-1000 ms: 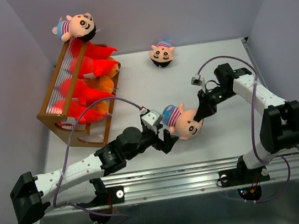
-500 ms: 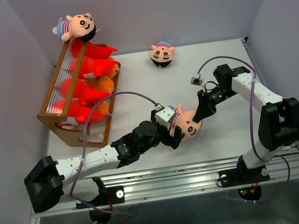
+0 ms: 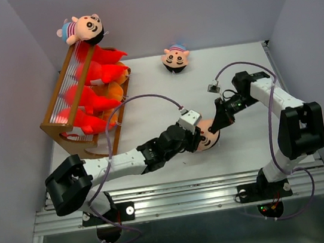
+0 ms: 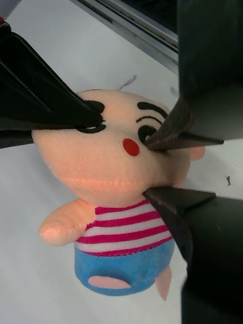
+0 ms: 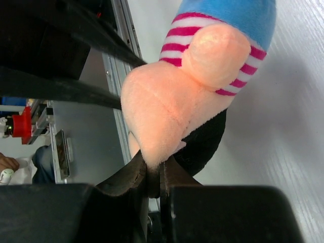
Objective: Place and organize the stuffed toys onto the shelf
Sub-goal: Pass the stuffed toy from the right arm to the left
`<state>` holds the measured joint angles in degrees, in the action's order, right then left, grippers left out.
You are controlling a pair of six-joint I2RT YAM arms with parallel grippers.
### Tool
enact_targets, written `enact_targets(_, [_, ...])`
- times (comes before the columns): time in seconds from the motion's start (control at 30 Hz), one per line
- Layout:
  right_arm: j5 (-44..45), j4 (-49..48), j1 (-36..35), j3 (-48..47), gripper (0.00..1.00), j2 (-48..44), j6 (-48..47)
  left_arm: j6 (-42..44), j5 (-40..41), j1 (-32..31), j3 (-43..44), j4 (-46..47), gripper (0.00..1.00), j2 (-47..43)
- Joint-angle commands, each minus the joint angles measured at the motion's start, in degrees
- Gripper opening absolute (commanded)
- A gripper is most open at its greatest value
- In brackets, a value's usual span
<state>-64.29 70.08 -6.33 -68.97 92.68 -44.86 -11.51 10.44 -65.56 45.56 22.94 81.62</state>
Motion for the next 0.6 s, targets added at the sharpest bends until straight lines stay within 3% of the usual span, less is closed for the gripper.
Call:
enact_targets(0.0, [-5.41,3.04,-0.26,-2.13,0.01,-0.49,-1.19,-1.41,-1.29,-0.27,4.27,4.22,0.30,1.78])
enact_targets(0.07, [-5.32,2.95,-0.26,-1.96,0.01,-0.40,-1.11,-1.67,-2.17,-0.27,4.62,4.74,0.04,2.48])
enact_targets(0.1, [-5.23,2.78,-0.26,-1.78,0.01,-0.40,-0.93,-1.85,-2.35,-0.36,4.71,4.92,0.00,2.57])
enact_targets(0.27, [-4.00,1.46,-0.26,-1.69,0.09,-0.75,0.65,-1.68,-2.61,-0.36,3.84,5.27,0.00,0.65])
enact_targets(0.4, [-1.63,-0.21,-0.26,-2.13,0.29,-1.72,1.88,-0.71,-2.70,-0.36,1.82,5.19,0.00,-2.70])
enact_targets(0.47, [-0.66,-0.82,-0.26,-2.57,0.44,-2.77,2.14,-0.18,-2.70,-0.36,0.68,4.92,0.00,-4.89])
enact_targets(0.53, [0.92,-1.61,-0.26,-3.19,0.99,-4.69,2.93,0.17,-2.35,-0.27,0.23,4.14,0.00,-6.99])
enact_targets(0.57, [2.23,-2.75,-0.26,-3.71,1.00,-5.31,3.37,0.17,-1.83,-0.27,0.06,3.00,0.00,-7.53])
